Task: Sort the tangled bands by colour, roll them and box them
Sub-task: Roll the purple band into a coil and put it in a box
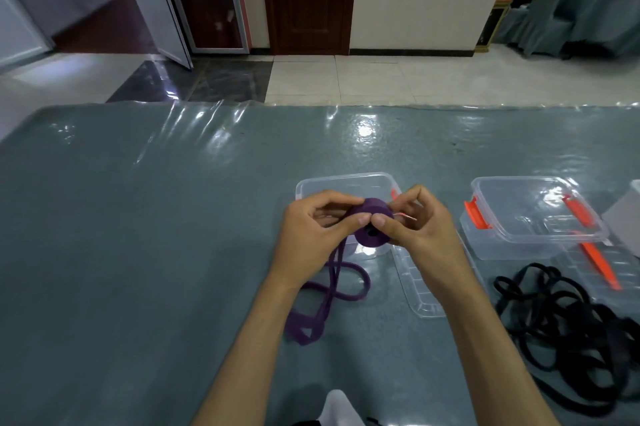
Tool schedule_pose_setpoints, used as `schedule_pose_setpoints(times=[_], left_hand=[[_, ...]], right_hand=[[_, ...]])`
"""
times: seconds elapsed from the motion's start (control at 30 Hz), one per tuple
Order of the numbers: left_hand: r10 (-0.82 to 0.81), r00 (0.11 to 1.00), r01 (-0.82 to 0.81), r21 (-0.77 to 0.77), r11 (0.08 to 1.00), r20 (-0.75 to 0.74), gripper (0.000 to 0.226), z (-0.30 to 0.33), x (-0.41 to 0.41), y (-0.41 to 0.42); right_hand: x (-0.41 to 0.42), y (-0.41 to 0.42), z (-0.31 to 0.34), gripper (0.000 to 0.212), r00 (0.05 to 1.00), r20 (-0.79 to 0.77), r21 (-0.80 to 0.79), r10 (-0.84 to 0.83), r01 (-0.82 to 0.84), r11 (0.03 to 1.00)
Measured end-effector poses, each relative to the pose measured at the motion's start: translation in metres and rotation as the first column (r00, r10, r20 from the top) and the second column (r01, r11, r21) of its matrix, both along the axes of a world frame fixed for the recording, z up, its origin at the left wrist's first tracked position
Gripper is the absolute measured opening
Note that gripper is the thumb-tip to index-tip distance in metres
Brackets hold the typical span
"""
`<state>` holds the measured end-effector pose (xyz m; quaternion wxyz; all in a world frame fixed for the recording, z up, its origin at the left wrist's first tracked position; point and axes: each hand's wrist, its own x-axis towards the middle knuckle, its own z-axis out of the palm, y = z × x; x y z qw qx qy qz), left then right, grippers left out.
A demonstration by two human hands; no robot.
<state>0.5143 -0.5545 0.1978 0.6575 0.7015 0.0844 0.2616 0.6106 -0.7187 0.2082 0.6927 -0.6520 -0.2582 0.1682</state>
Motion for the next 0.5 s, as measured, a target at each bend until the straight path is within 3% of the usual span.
schedule_pose_setpoints(times=[0.1,0.2,0.4,0.5], left_hand=[[-0.081,0.996,0.084,-0.076,0.994,0.045,0.031,0.000,0.009,0.001],[-0.178,0.983,0.179,-0.031,0.983,0.034,0.042,-0.001,0.018,0.012],[0.009,0.998,-0.012,-0.050,0.999,-0.059,0.037,-0.021,0.024,0.027],[0.070,0.998,-0.068,-0.156,0.985,0.008,0.029,-0.033,0.028,0.027]], right_hand=[[0.006,0.002,0.003,0.032,0.999,0.014,0.086,-0.030,0.029,0.996],[0.014,0.007,-0.002,0.021,0.999,-0.033,0.164,-0.040,0.045,0.985],[0.040,0.011,-0.005,0.023,0.994,0.051,-0.087,0.099,-0.094,0.992],[0.045,0.018,-0.009,0.028,0.989,0.075,-0.069,0.130,-0.125,0.990]])
